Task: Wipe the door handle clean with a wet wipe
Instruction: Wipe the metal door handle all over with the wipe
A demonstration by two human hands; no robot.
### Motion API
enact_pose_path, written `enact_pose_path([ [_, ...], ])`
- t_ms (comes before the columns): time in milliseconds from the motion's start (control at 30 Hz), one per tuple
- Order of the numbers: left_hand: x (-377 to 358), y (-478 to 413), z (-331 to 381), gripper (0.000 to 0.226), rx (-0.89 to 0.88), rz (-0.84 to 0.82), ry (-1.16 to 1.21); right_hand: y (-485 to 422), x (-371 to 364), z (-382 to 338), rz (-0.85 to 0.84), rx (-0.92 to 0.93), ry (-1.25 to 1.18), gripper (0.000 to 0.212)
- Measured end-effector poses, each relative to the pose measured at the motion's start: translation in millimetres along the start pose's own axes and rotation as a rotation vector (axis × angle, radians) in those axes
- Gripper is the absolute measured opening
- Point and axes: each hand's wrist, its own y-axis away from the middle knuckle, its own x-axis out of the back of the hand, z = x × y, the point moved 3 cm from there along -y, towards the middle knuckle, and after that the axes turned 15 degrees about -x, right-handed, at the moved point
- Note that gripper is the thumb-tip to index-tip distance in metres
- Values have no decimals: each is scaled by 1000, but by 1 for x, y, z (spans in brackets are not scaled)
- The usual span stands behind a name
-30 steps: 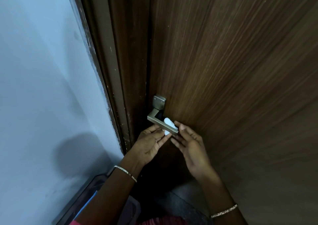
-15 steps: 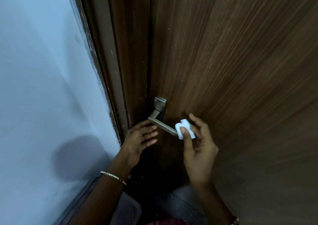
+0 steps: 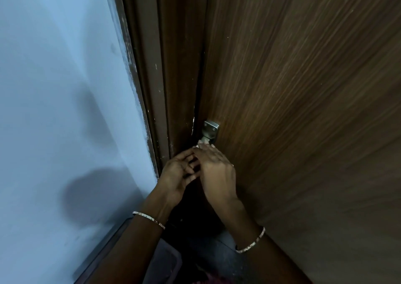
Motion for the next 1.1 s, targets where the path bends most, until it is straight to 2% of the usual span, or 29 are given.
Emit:
enact_pose_path([
  [133, 5, -2, -2, 66, 22, 41, -2, 19, 15, 19, 53, 24, -15, 42],
  [300, 3, 5, -3, 49, 41, 41, -56, 44, 30, 48, 96, -102, -127, 38],
  [467, -6, 20, -9, 30, 66, -10, -125, 49, 44, 53, 152, -318, -401, 27],
  [533, -9, 29, -12, 25, 48, -64, -172, 55, 50, 55, 179, -456, -548, 20],
  [633, -13, 42, -15, 23, 2, -179, -225, 68, 50, 60, 111, -765, -872, 22],
  [700, -15, 54, -18, 24, -25, -229, -241, 77, 49, 63, 62, -869, -994, 20],
  [800, -20, 72, -22, 25, -65, -249, -245, 91, 54, 61, -15, -903, -1143, 13],
  [900, -25, 98, -27, 27, -98, -241, -236, 111, 66, 56, -61, -896, -1192, 10],
  [1100, -22, 164, -41, 15, -200, -76, -174, 164, 92, 52, -209, -834, -1254, 14],
])
